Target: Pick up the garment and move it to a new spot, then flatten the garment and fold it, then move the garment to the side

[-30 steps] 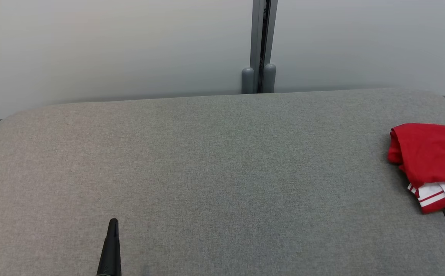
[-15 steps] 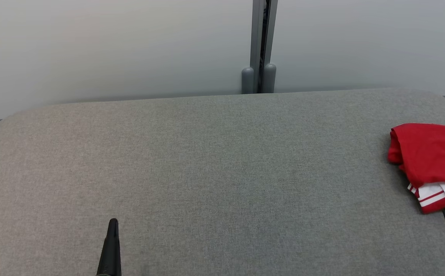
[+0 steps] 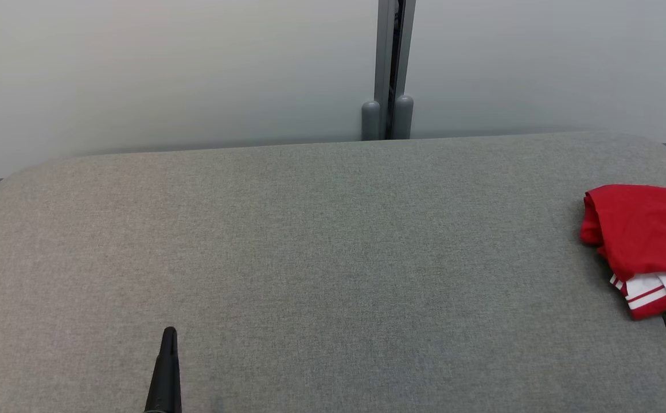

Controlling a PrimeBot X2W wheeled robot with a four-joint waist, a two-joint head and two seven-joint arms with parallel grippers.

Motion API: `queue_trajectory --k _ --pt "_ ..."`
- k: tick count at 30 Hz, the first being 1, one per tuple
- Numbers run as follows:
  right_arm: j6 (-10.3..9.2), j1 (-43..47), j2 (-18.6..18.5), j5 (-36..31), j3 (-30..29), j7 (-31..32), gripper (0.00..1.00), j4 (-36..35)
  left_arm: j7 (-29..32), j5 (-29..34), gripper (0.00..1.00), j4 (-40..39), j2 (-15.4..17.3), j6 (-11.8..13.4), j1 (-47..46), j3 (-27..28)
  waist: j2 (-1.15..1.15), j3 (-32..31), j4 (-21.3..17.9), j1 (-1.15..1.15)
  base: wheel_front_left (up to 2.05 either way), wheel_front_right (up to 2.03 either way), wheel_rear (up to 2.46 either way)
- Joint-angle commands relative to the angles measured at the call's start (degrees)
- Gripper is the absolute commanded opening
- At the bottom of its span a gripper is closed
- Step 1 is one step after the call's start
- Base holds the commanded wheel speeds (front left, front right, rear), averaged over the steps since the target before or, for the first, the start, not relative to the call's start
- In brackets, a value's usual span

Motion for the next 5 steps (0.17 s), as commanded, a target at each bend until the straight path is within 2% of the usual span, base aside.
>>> queue_trajectory --k 1,5 --pt "0.04 -0.2 0.0 -0.3 -0.2 0.4 0.00 0.1 0.1 0.2 0.00 -0.2 0.1 -0.2 0.1 0.3 0.00 0.0 0.0 0.00 0.00 0.00 0.00" --pt "0.04 -0.2 0.0 -0.3 -0.3 0.4 0.00 0.1 0.1 0.3 0.00 -0.2 0.1 -0.2 0.1 0.3 0.00 0.0 0.0 0.00 0.00 0.00 0.00"
